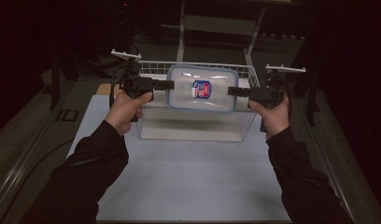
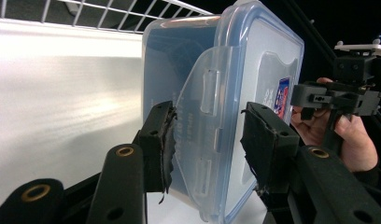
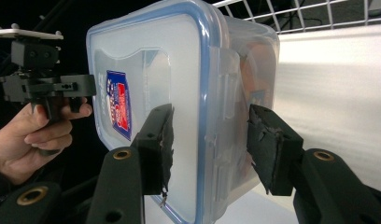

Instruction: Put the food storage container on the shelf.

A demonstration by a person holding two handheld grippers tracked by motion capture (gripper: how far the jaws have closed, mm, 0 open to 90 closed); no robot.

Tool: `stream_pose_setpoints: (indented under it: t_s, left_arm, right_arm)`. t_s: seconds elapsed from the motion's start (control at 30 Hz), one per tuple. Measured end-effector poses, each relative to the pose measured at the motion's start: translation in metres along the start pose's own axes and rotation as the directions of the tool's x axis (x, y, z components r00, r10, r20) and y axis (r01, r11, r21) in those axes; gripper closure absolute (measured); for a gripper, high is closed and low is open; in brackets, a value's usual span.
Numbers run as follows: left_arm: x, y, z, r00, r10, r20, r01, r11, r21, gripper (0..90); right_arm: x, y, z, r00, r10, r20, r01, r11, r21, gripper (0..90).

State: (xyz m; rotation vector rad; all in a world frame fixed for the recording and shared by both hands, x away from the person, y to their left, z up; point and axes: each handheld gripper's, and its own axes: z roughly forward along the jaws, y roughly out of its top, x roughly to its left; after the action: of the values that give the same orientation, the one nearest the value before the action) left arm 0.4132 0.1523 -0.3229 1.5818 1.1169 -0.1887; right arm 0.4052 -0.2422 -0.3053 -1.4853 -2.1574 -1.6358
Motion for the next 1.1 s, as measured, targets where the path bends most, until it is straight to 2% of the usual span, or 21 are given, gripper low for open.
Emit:
stream_pose_setpoints:
  t_s: [0.13, 0.3, 0.47, 0.57, 0.63, 0.77, 0.87, 0.9, 0.97, 1.03, 1.1]
  left_arm:
    - [0.004, 0.005, 0.002, 1.0, -0.003, -0.001, 0.003, 1.0, -0.007, 54.3]
    - [0.011, 0.011, 0.008, 0.9994, -0.034, 0.005, 0.034, 0.9992, -0.02, 54.0]
    - [0.013, 0.011, 0.01, 0.9994, -0.034, 0.005, 0.034, 0.9989, -0.031, 53.2]
    - [0.016, 0.012, 0.013, 0.9984, -0.056, 0.005, 0.056, 0.9977, -0.038, 52.4]
    - [0.017, 0.012, 0.014, 0.9978, -0.067, 0.007, 0.067, 0.9969, -0.041, 52.0]
    - [0.021, 0.012, 0.017, 0.9952, -0.098, 0.002, 0.098, 0.9944, -0.039, 49.1]
    - [0.026, 0.013, 0.02, 0.9923, -0.122, -0.018, 0.121, 0.9919, -0.038, 46.4]
    - [0.027, 0.012, 0.021, 0.9922, -0.116, -0.045, 0.115, 0.9926, -0.04, 44.9]
    - [0.028, 0.012, 0.021, 0.9936, -0.104, -0.044, 0.102, 0.9935, -0.05, 45.7]
    - [0.026, 0.012, 0.021, 0.9939, -0.092, -0.061, 0.088, 0.9944, -0.058, 45.6]
    - [0.022, 0.013, 0.022, 0.9947, -0.064, -0.08, 0.059, 0.9962, -0.064, 39.8]
  right_arm:
    - [-0.005, 0.006, 0.005, 0.9998, 0.018, -0.001, -0.018, 1.0, 0.004, 51.7]
    - [-0.012, 0.015, 0.011, 0.9985, 0.055, -0.002, -0.055, 0.998, 0.016, 51.2]
    - [-0.017, 0.021, 0.014, 0.9967, 0.081, -0.006, -0.081, 0.996, 0.022, 50.5]
    - [-0.023, 0.024, 0.017, 0.9918, 0.127, -0.016, -0.127, 0.992, 0.023, 49.9]
    - [-0.024, 0.025, 0.018, 0.9917, 0.128, -0.011, -0.128, 0.992, 0.02, 49.6]
    - [-0.026, 0.028, 0.024, 0.9911, 0.131, 0.025, -0.131, 0.991, 0.018, 50.4]
    - [-0.028, 0.028, 0.028, 0.9889, 0.146, 0.027, -0.147, 0.989, 0.028, 48.4]
    - [-0.028, 0.028, 0.031, 0.9882, 0.15, 0.031, -0.151, 0.988, 0.03, 47.4]
    - [-0.028, 0.027, 0.035, 0.9877, 0.15, 0.045, -0.151, 0.988, 0.026, 44.6]
    - [-0.027, 0.026, 0.036, 0.9876, 0.149, 0.05, -0.15, 0.989, 0.019, 44.0]
    - [-0.023, 0.027, 0.035, 0.9904, 0.122, 0.066, -0.123, 0.992, 0.016, 43.6]
